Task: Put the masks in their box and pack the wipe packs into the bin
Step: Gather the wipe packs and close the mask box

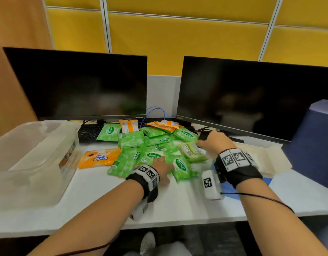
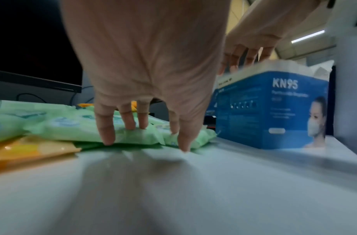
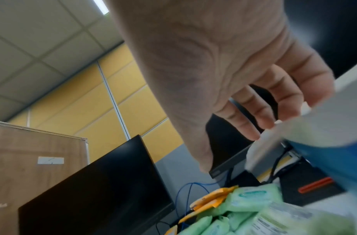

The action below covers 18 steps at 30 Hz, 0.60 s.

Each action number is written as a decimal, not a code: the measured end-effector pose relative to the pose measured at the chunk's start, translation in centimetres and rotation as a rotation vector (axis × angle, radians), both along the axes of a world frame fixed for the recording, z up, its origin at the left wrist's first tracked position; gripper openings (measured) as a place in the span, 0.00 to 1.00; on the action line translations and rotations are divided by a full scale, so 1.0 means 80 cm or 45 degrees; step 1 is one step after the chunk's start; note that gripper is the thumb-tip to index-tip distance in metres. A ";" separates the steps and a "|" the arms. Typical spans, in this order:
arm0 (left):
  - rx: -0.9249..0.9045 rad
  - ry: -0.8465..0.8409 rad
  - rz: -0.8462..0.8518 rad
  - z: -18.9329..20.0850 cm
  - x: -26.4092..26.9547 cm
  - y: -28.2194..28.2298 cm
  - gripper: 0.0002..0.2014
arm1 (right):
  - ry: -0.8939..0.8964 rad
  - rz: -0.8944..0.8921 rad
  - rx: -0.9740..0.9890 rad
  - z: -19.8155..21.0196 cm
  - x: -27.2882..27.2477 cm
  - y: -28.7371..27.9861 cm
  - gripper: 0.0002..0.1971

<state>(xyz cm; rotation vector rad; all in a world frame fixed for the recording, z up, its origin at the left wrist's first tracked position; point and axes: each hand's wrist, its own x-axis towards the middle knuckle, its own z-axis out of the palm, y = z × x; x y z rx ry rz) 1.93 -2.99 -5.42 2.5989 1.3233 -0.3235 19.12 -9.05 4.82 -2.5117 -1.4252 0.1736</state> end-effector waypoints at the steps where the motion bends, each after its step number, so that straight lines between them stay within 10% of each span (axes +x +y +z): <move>1: -0.026 -0.028 0.021 -0.007 0.008 -0.006 0.29 | -0.003 0.005 -0.055 -0.006 0.005 -0.007 0.33; 5: -0.114 0.019 0.057 -0.023 0.028 -0.008 0.35 | 0.045 -0.043 -0.104 -0.011 0.013 -0.018 0.39; 18: -0.113 0.066 0.243 -0.026 0.046 0.044 0.30 | 0.468 0.529 -0.121 0.000 -0.058 -0.035 0.06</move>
